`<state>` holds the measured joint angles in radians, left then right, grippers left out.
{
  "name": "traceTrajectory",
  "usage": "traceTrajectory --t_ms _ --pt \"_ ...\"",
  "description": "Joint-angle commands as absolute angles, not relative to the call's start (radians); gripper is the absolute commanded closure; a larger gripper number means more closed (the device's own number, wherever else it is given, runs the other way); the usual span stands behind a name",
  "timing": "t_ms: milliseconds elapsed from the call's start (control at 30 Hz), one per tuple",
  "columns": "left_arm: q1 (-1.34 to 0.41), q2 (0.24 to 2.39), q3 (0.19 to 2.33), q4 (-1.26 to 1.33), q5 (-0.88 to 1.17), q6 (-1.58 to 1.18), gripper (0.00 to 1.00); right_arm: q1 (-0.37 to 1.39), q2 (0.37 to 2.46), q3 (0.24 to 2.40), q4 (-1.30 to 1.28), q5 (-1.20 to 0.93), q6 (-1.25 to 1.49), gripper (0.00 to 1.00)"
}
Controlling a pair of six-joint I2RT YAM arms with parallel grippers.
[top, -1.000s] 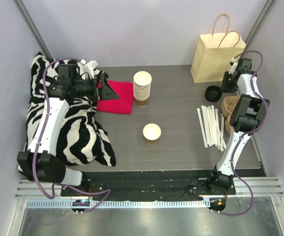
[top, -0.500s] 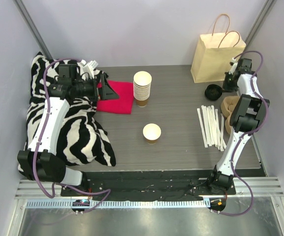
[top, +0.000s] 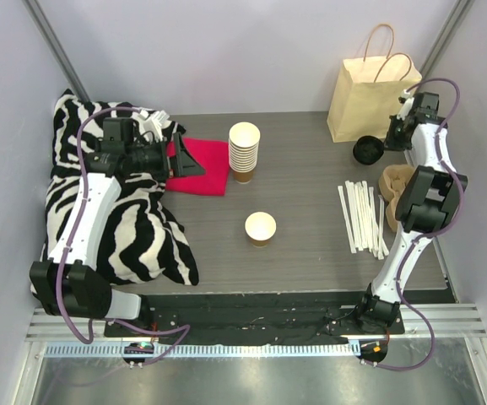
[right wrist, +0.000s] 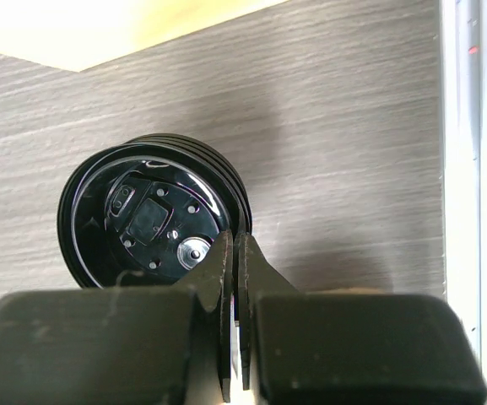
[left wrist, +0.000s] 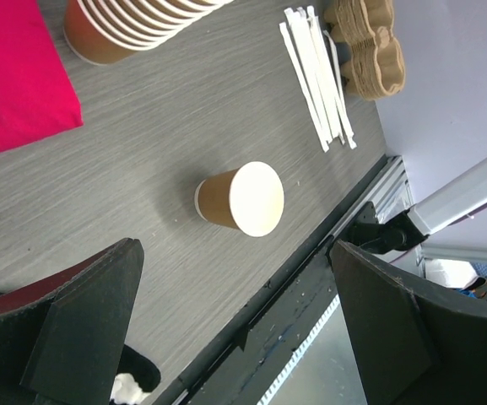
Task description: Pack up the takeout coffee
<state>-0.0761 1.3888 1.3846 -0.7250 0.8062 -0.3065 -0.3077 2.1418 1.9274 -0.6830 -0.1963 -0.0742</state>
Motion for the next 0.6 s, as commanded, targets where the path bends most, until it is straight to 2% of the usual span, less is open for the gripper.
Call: traceTrajectory --t_ms 0,167,300,567 --pt "-0.074 1.344 1.390 -0.618 0.833 -0.330 0.00 -0.284 2.040 1.870 -0.681 -0.236 -0.074 0.99" --pt "-0.083 1.335 1.382 -0.578 0.821 -0.307 0.01 -0.250 1.997 1.803 -0.672 -0.241 -0.049 0.99" --pt "-0.155 1.321 1.410 -0.583 0.744 -0.181 0.03 -0.218 1.951 1.728 -0.672 -0.232 -0.003 0.99" --pt "-0.541 1.399 1.517 -0.460 0.437 0.200 0.01 -0.127 1.899 1.631 -0.655 -0.181 0.113 0.99"
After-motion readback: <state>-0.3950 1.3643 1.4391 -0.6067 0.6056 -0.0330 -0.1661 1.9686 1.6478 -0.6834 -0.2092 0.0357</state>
